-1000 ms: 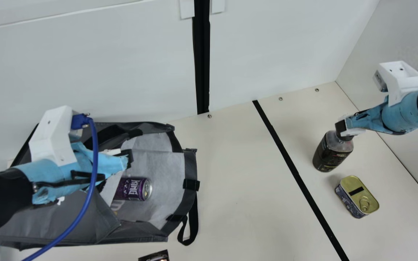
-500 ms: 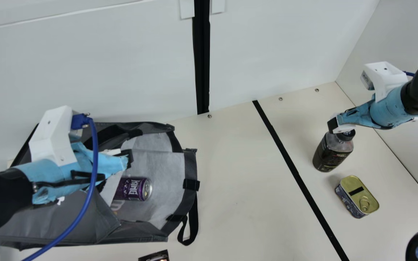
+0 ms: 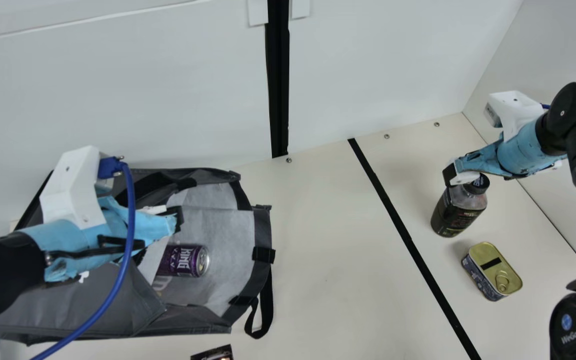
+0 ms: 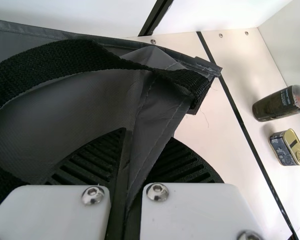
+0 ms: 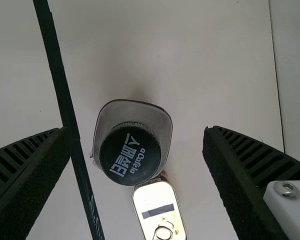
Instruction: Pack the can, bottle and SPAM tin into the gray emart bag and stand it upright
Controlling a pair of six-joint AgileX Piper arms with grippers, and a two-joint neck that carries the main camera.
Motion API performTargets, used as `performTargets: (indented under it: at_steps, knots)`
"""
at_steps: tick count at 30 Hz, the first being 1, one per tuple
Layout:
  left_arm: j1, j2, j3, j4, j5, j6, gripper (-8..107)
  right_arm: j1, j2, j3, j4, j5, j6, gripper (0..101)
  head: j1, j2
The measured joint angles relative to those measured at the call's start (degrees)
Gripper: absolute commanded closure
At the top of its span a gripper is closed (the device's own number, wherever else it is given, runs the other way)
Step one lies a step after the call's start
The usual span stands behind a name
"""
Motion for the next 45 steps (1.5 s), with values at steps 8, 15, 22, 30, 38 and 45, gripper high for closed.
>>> performTargets:
  at_steps: [8, 15, 22, 30, 38, 45]
  knots:
    - [0.0, 0.0, 0.0, 0.0, 0.0, 0.0, 107, 0.2, 0.8, 0.6, 0.1, 0.0, 0.0, 6, 0.0, 0.1]
    - [0.0, 0.0, 0.0, 0.0, 0.0, 0.0, 107, 0.1, 0.9, 1.3, 0.5, 0.0, 0.0, 33, 0.0, 0.0]
    - [0.0, 0.0, 0.0, 0.0, 0.0, 0.0, 107, -0.2, 0.9, 1.8, 0.6, 0.0, -0.2, 80, 0.0, 0.0]
    - [0.0, 0.0, 0.0, 0.0, 0.0, 0.0, 107, -0.5, 1.0, 1.8, 1.3, 0.0, -0.8, 101, 0.0, 0.0]
    - [0.0, 0.0, 0.0, -0.1, 0.0, 0.0, 107, -0.3, 0.5, 1.2, 2.9, 0.2, -1.9, 101, 0.0, 0.1]
    - [0.0, 0.0, 0.0, -0.1, 0.0, 0.0, 107, 0.3, -0.5, 0.6, 3.9, 0.1, -3.4, 101, 0.0, 0.0]
